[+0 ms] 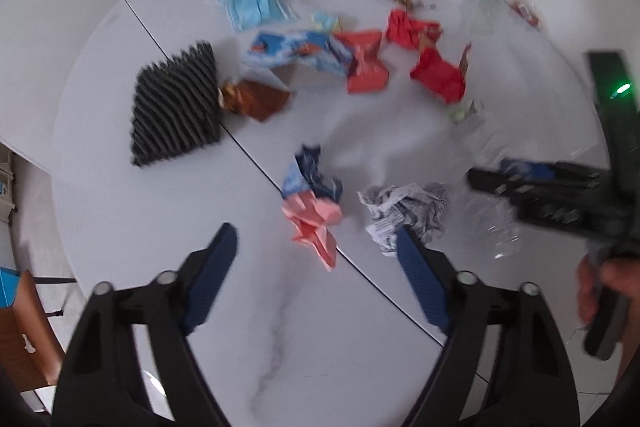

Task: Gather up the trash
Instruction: 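Grasp the clear plastic bottle with the right tool while the left tool grasps pink paper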

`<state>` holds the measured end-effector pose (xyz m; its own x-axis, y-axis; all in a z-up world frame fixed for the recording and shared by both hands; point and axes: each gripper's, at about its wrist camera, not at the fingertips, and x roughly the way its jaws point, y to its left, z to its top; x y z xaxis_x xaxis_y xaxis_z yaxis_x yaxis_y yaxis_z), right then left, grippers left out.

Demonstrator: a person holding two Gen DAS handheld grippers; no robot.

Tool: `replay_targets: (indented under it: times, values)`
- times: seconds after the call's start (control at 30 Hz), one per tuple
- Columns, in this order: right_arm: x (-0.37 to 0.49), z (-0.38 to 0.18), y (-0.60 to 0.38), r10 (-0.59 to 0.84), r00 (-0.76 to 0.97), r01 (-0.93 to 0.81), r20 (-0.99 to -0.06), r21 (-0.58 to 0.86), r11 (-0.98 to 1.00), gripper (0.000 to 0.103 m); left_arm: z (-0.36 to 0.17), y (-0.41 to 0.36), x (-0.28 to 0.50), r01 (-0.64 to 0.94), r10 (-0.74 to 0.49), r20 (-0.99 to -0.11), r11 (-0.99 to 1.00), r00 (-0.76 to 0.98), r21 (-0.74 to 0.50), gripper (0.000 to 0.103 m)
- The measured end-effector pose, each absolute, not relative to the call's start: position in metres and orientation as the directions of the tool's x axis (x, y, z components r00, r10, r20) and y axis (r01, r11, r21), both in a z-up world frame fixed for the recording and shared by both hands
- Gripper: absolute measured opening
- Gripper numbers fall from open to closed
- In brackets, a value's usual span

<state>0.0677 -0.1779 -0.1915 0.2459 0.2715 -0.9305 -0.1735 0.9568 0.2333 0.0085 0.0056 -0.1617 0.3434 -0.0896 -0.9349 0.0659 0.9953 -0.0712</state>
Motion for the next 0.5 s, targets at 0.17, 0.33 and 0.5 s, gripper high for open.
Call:
replay_targets:
  times: [0.17,0.33,0.5]
  values:
    - [0.061,-0.175,-0.203,0.283,0.279,-0.148,-0.917,0.25,0.957,0.063,-0.185,0.012,0.011,-0.006,-0.105,-0.943,0.994,0.316,-0.113,0.055]
    - [0.057,-0.166,-0.226,0.268,0.296,-0.121,-0.917,0.242,0.963,0.064,-0.201,0.01,0.019,-0.028,-0.11,-0.945,0.992,0.309,-0.124,0.042]
    - [0.056,-0.161,-0.236,0.262,0.302,-0.12,-0.917,0.236,0.964,0.064,-0.203,0.006,0.024,-0.035,-0.129,-0.937,0.988,0.326,-0.149,0.03]
